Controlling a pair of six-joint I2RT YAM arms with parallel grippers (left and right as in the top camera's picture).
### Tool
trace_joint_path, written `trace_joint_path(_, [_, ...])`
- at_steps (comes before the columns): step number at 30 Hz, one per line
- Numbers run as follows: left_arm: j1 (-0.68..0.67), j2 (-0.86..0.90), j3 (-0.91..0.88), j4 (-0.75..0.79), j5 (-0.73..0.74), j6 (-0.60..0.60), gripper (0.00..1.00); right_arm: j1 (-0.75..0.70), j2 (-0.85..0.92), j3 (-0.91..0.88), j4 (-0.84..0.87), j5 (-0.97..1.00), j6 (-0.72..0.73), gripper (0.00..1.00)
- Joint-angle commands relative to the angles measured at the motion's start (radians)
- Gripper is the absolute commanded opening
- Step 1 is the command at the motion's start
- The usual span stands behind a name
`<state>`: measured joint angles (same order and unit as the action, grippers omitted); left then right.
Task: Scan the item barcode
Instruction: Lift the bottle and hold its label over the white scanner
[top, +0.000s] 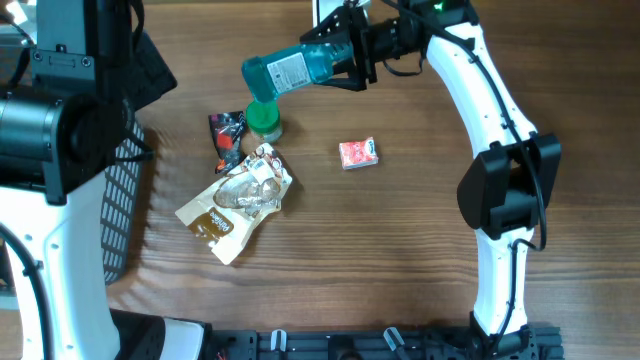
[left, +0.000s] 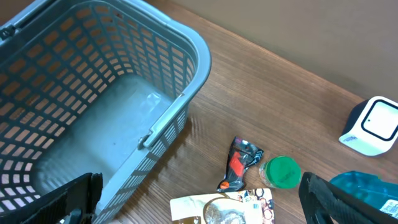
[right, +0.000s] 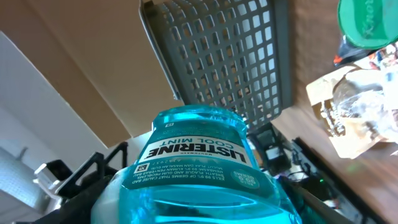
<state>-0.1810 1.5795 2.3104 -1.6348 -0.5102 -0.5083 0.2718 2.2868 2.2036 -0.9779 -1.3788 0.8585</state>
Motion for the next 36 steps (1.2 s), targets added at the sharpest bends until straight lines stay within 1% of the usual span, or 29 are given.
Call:
trace_joint_path(1, [0.008,-0.007,0.005,-0.002,0.005,-0.024,1.0,-0.005,-0.057,0.011,0.01,-0.102,0.068,0.57])
trace_joint_path(8, [0.008,-0.007,0.005,-0.002,0.005,-0.024,1.0,-0.006,-0.057,0.011,0.053,-0.101,0.056,0.51])
trace_joint_path(12, [0.008,-0.007,0.005,-0.003,0.004,-0.024,1.0,-0.006,-0.057,0.011,0.164,-0.059,0.019,0.51])
trace_joint_path(15, [0.008,-0.007,0.005,-0.009,0.004,-0.024,1.0,-0.006,-0.057,0.011,0.212,-0.001,-0.094,0.51])
trace_joint_path(17, [0.008,-0.007,0.005,-0.009,0.004,-0.024,1.0,-0.011,-0.057,0.011,0.216,0.047,-0.225,0.51])
trace_joint_path(19, [0.008,-0.007,0.005,-0.009,0.005,-0.024,1.0,-0.019,-0.057,0.011,0.217,0.116,-0.388,0.52])
trace_joint_path(22, [0.008,-0.007,0.005,-0.009,0.005,-0.024,1.0,-0.03,-0.057,0.011,0.218,0.232,-0.558,0.52])
trace_joint_path(23, [0.008,-0.007,0.005,-0.009,0.005,-0.024,1.0,-0.031,-0.057,0.011,0.218,0.312,-0.621,0.52])
trace_joint_path(25, [0.008,-0.007,0.005,-0.009,0.005,-0.024,1.0,-0.03,-0.057,0.011,0.22,0.457,-0.7,0.52])
trace_joint_path(28, [0.008,-0.007,0.005,-0.009,0.005,-0.024,1.0,-0.03,-0.057,0.011,0.255,0.59,-0.845,0.51])
trace_joint_path(31, [0.008,-0.007,0.005,-0.009,0.005,-0.024,1.0,-0.03,-0.056,0.01,0.335,0.613,-0.889,0.48])
trace_joint_path(34, [0.008,-0.007,0.005,-0.009,0.005,-0.024,1.0,-0.03,-0.047,0.01,0.481,0.616,-0.922,0.47])
trace_joint_path(36, [0.008,-0.007,0.005,-0.009,0.005,-0.024,1.0,-0.034,-0.034,0.01,0.523,0.616,-0.938,0.47])
